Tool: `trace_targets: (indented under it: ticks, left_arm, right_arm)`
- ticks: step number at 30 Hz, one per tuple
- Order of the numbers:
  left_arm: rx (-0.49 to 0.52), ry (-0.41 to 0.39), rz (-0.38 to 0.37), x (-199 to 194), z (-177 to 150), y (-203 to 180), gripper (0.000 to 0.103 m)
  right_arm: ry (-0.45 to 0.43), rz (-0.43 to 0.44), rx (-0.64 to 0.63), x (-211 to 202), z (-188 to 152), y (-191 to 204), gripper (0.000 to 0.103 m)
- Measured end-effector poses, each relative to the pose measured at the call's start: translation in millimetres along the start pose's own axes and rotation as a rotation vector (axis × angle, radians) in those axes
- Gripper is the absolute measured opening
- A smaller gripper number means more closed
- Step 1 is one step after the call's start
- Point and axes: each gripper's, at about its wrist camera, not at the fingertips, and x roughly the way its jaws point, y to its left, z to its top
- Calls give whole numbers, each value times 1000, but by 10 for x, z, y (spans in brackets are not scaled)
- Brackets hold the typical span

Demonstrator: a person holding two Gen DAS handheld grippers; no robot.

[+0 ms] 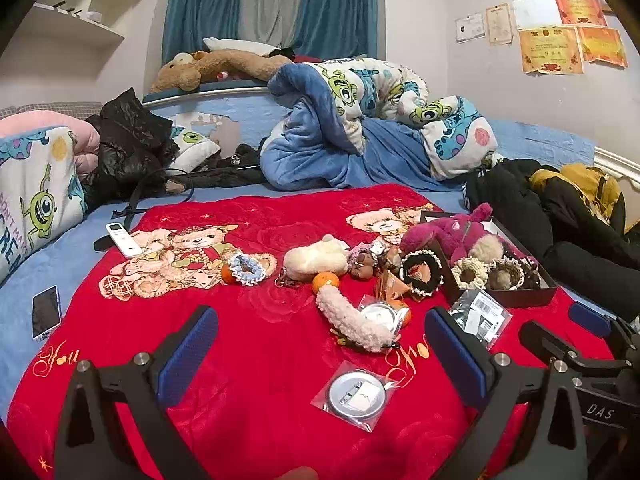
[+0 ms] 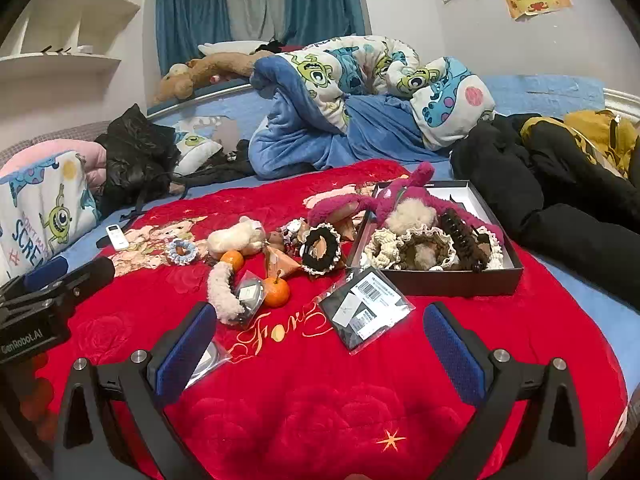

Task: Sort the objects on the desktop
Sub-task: 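Move left tool toward the silver badge bag while right tool approaches the black barcode bag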

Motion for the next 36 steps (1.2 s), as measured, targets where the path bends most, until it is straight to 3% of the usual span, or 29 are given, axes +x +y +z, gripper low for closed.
trace_targets:
  ticks: [24, 32, 36]
  left_arm:
    - [10, 37, -15, 76, -45, -32, 103]
    - [2, 66, -30, 151, -57, -32, 103]
    - [4, 95, -41, 226, -78, -55, 103]
  right_arm:
    - [-28, -15, -28, -55, 6, 1, 103]
    - [7, -9, -11, 8, 12, -47, 103]
    - [38, 37, 14, 86, 15, -108, 103]
